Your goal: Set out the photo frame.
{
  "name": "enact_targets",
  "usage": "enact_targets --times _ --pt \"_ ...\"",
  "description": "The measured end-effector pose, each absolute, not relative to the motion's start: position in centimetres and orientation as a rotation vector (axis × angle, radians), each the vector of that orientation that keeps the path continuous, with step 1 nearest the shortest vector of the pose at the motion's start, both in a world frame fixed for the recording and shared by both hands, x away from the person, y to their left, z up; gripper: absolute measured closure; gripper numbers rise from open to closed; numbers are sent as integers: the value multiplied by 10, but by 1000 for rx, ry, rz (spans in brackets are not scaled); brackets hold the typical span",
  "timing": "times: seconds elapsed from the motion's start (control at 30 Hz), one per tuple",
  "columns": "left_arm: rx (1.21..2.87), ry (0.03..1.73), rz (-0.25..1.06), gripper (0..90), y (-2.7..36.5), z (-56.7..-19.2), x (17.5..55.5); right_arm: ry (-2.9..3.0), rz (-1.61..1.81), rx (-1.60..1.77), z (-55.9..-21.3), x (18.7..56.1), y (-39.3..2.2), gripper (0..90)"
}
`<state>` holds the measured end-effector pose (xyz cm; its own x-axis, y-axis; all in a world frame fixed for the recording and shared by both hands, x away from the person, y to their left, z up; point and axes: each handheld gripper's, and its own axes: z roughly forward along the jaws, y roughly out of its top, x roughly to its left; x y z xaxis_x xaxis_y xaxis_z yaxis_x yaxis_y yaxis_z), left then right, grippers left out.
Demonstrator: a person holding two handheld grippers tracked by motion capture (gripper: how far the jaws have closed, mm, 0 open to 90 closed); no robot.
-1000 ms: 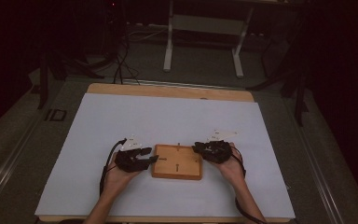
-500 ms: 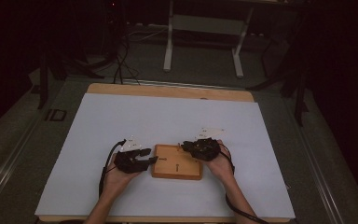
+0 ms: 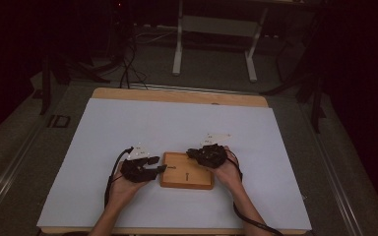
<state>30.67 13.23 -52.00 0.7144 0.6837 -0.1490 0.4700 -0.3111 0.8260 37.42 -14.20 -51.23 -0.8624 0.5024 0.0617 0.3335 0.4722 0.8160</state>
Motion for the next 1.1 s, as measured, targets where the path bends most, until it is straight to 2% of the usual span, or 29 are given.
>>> enact_targets --times 0.53,0.77,1.1 --pt "1970 878 278 535 131 -520 306 2511 1416 774 -521 379 -141 795" --pt "1974 869 274 536 130 -520 306 2510 1455 796 -525 381 -139 830" --pt "2001 843 247 535 127 -522 306 2553 1465 816 -524 389 -140 835"
